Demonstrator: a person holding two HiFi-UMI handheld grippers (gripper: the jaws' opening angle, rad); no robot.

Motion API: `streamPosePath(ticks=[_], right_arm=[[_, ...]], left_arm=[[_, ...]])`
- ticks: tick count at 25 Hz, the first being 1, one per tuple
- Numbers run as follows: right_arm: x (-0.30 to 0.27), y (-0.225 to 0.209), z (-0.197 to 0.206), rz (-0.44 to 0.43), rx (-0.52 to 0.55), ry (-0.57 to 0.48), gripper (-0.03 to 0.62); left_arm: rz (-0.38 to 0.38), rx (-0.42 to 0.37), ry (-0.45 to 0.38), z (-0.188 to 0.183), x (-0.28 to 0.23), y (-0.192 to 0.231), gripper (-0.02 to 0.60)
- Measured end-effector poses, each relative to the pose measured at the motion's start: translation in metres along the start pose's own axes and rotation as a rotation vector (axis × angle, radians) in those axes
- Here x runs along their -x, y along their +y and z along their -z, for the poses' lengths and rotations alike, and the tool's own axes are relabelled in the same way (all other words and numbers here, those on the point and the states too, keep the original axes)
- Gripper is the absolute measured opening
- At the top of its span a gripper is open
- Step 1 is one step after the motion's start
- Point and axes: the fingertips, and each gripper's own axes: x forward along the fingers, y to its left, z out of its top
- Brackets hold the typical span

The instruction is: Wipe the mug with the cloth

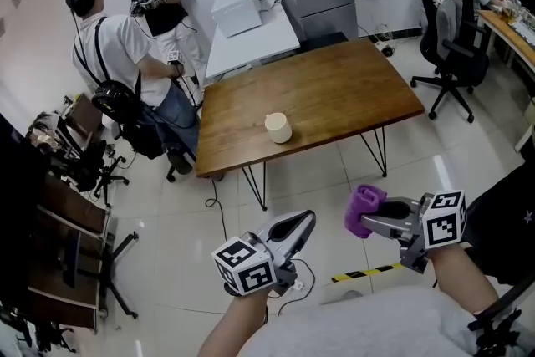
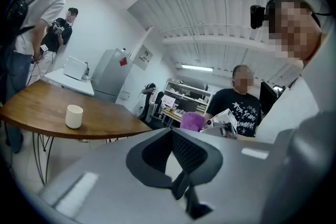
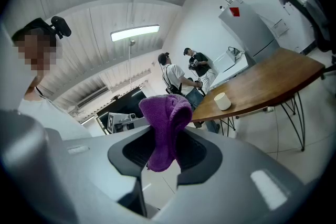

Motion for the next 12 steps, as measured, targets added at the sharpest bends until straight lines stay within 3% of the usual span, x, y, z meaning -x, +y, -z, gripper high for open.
streamPosePath(ticks=[12], right_arm=[[-0.032, 0.044, 0.028, 0.013, 0.012, 0.006, 0.12]], left_arm=[[0.027, -0.026, 0.029, 0.005, 0.056, -0.014, 0.0]])
